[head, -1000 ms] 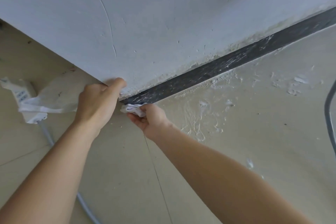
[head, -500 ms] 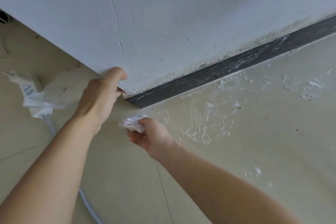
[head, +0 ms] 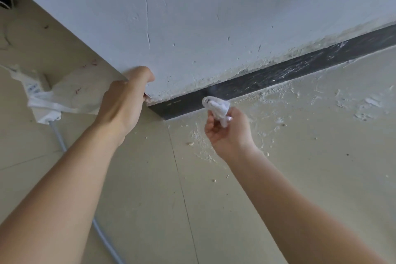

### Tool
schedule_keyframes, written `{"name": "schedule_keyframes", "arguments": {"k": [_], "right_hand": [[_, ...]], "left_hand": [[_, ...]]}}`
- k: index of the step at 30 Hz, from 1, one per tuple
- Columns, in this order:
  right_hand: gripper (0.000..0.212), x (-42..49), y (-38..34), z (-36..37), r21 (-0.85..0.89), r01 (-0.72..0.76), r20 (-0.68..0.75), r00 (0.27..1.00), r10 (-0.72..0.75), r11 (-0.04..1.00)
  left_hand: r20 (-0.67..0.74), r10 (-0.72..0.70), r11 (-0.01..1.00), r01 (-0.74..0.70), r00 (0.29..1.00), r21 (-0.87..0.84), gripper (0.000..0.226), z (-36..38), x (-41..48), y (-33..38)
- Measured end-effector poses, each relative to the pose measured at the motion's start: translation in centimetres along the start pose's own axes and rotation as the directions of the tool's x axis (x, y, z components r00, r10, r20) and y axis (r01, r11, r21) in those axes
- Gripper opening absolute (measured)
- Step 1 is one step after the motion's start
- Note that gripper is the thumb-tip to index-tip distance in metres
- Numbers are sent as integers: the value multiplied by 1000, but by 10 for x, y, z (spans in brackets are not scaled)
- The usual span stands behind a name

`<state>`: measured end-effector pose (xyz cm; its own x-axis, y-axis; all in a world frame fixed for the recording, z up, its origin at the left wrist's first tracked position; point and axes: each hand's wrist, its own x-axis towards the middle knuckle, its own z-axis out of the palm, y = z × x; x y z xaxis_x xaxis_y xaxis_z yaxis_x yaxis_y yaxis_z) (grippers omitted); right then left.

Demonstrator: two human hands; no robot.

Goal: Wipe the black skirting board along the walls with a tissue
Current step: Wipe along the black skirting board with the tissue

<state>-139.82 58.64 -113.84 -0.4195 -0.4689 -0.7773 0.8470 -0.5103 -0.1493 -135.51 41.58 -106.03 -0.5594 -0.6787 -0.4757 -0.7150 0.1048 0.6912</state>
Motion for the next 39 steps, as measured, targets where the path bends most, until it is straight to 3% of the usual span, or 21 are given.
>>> {"name": "schedule_keyframes", "arguments": {"k": [2,5,9,11,14,16,17,18,21,23,25,30,32,36,39], "right_hand": [[38,0,30,11,-270,-103,32,993,116,957],[34,6,67,42,-398,-195,82,966,247,897],[16,9,52,69,-383,-160,94,973,210,910],[17,5,33,65,-342,-131,107,978,177,930],[29,2,0,37,-52,-47,70,996,51,998],[29,1,-19,14,178,50,19,998,-54,983],[28,0,-24,6,213,81,3,996,-84,974],[26,-1,-23,1,168,81,9,996,-84,983],[17,0,17,11,-197,-32,139,988,60,980],[18,16,56,24,-283,-164,96,976,197,945],[32,32,79,38,-314,-198,-1,978,208,928],[22,49,63,54,-271,-124,-17,992,125,954],[25,42,40,47,-125,-162,11,986,164,979],[25,19,4,6,45,64,34,997,-66,997],[31,19,35,6,-131,-90,7,996,92,987]], "left_hand": [[-13,7,1000,-7,1000,-1,52,1,-2,1],[-31,21,1000,-20,999,7,51,3,-6,2],[-40,18,1000,-17,999,11,58,4,-7,2],[-35,34,999,-33,999,29,51,5,-9,1],[-42,39,999,-37,998,36,58,8,-7,-2],[-42,12,1000,-12,999,4,64,8,-5,-2],[-43,7,1000,-8,999,-4,63,8,-4,-2],[-43,6,1000,-6,999,-1,61,7,-4,-2],[-46,11,1000,-11,999,6,63,6,-4,-2],[-60,13,1000,-12,998,14,63,7,-6,-1],[-78,26,1000,-24,997,18,56,9,-8,0],[-92,70,997,-67,993,30,52,13,-10,-3],[-87,66,998,-64,994,29,54,12,-8,-4],[-63,33,999,-32,998,14,55,11,-5,-6],[-75,34,999,-33,997,25,61,10,-6,-4]]}}
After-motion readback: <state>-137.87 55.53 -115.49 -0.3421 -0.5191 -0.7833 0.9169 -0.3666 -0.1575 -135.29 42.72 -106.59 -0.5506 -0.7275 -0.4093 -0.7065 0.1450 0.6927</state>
